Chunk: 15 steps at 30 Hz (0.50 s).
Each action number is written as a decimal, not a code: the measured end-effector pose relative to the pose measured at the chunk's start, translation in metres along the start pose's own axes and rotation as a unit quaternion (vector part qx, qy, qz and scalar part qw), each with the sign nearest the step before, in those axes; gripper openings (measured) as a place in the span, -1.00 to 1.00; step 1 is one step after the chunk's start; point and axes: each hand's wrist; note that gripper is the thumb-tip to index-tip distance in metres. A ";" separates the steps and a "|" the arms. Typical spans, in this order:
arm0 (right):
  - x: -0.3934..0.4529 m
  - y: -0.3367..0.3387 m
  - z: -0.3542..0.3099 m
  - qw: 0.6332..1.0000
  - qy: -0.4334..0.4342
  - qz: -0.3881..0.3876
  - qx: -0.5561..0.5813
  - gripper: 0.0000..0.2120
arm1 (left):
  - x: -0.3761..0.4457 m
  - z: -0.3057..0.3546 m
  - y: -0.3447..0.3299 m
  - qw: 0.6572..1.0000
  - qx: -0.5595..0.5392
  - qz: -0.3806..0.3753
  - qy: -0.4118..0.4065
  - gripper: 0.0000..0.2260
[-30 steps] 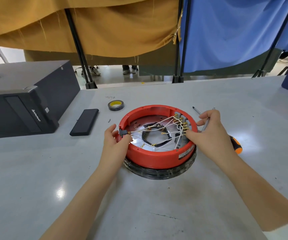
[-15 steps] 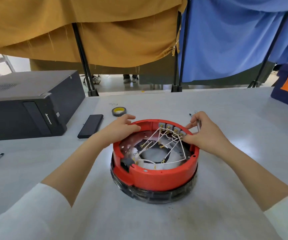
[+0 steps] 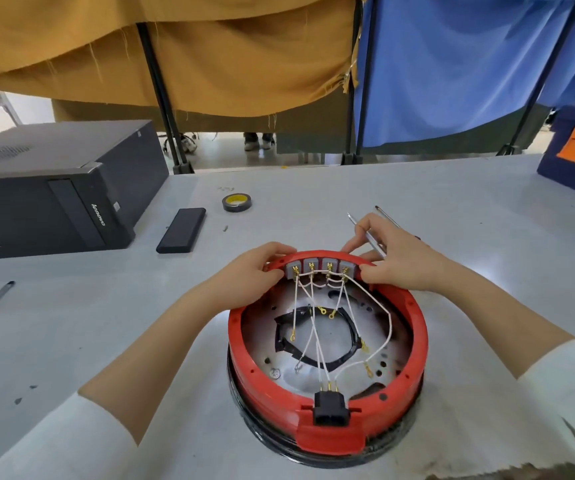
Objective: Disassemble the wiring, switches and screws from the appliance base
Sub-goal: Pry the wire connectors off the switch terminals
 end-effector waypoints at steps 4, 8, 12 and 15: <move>0.002 -0.003 0.003 1.000 0.011 0.006 0.007 -0.71 | -0.002 -0.002 -0.004 1.000 -0.010 0.025 0.008 -0.61; 0.007 0.002 0.001 0.999 0.025 0.042 0.017 -0.69 | 0.000 -0.002 -0.007 0.999 -0.036 0.036 0.014 -0.63; 0.012 0.007 -0.010 0.994 0.051 0.062 0.080 -0.66 | 0.006 0.002 -0.004 0.999 -0.041 0.035 -0.005 -0.64; 0.020 -0.002 -0.021 0.985 0.067 0.036 0.155 -0.89 | 0.010 0.006 -0.002 0.998 -0.062 0.022 -0.021 -0.63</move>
Point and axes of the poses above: each hand's wrist, its own x-axis towards the middle knuckle, its own y-axis out of the back of the hand, z = x × y, and after that the axes turned 3 degrees about -y, right-handed
